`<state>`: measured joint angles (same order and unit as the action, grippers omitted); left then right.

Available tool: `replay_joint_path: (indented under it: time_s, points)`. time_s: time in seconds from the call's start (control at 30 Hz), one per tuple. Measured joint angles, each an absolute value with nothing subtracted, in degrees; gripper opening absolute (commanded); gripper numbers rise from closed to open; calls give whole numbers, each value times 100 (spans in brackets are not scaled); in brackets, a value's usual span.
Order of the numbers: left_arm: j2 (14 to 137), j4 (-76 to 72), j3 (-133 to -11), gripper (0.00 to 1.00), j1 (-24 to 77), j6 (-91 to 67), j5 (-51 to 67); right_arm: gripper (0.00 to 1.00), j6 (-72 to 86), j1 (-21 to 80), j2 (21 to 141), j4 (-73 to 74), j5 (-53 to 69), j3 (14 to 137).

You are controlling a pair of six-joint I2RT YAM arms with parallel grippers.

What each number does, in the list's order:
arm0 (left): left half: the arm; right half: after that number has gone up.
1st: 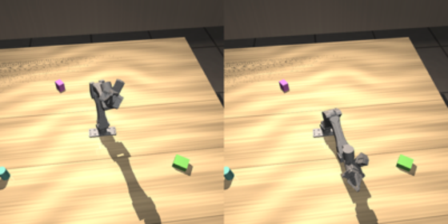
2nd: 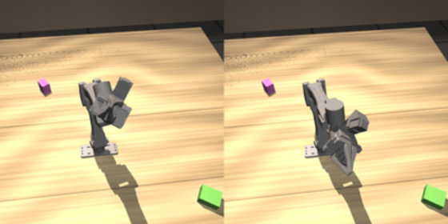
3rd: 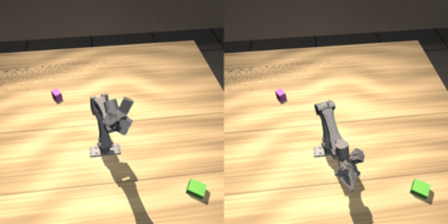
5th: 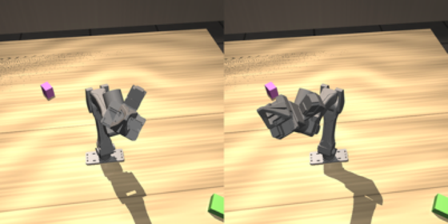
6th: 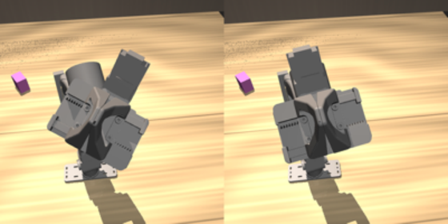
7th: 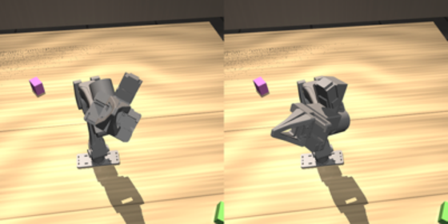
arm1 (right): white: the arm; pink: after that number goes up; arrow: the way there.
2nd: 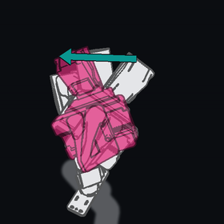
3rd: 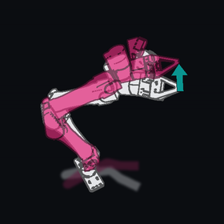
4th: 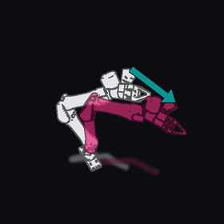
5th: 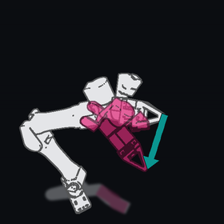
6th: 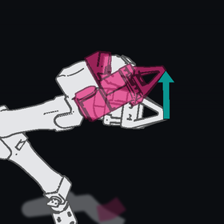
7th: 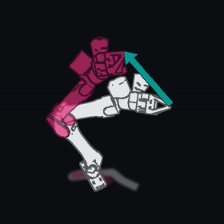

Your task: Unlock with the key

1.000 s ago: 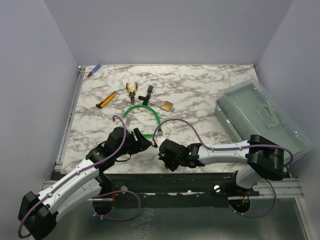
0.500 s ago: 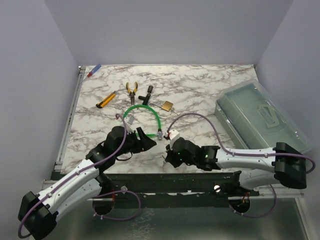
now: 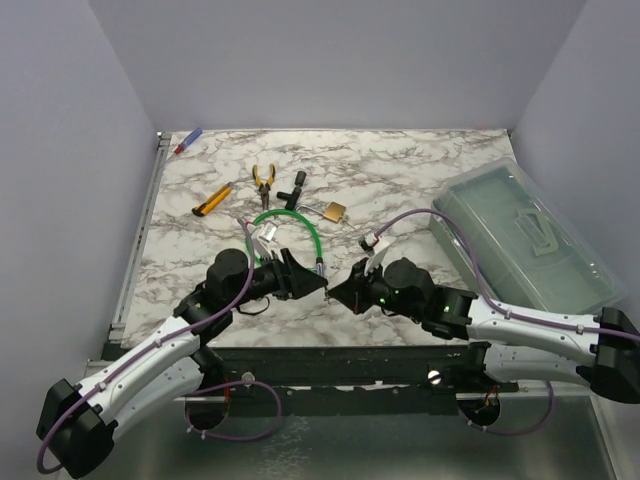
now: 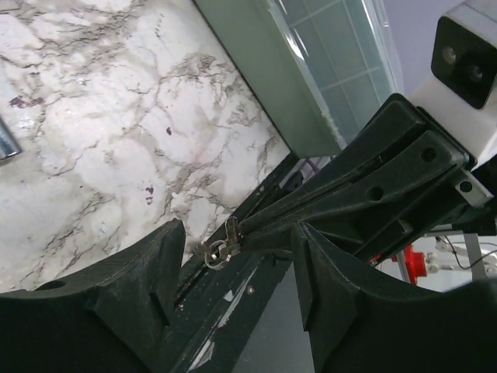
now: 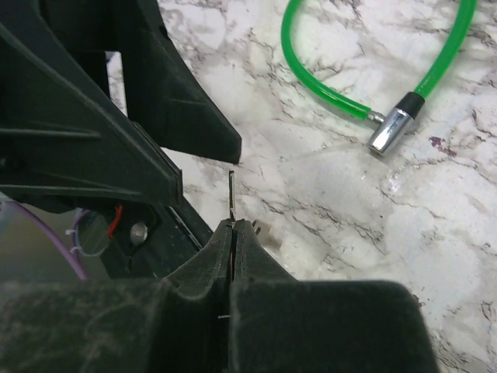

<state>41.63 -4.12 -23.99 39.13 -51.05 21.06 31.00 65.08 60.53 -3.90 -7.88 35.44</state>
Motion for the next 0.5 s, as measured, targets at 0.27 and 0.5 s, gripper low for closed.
replay_joint_path:
  time_s: [0.27,0.5]
  points:
    - [4392,-961,-2399,59,3916,-5146,2471,0,3258,6294,5774,-770,-314,3544]
    - [4464,-1238,-2399,50,3916,-5212,2561,0,3299,6208,5695,-812,-71,3544]
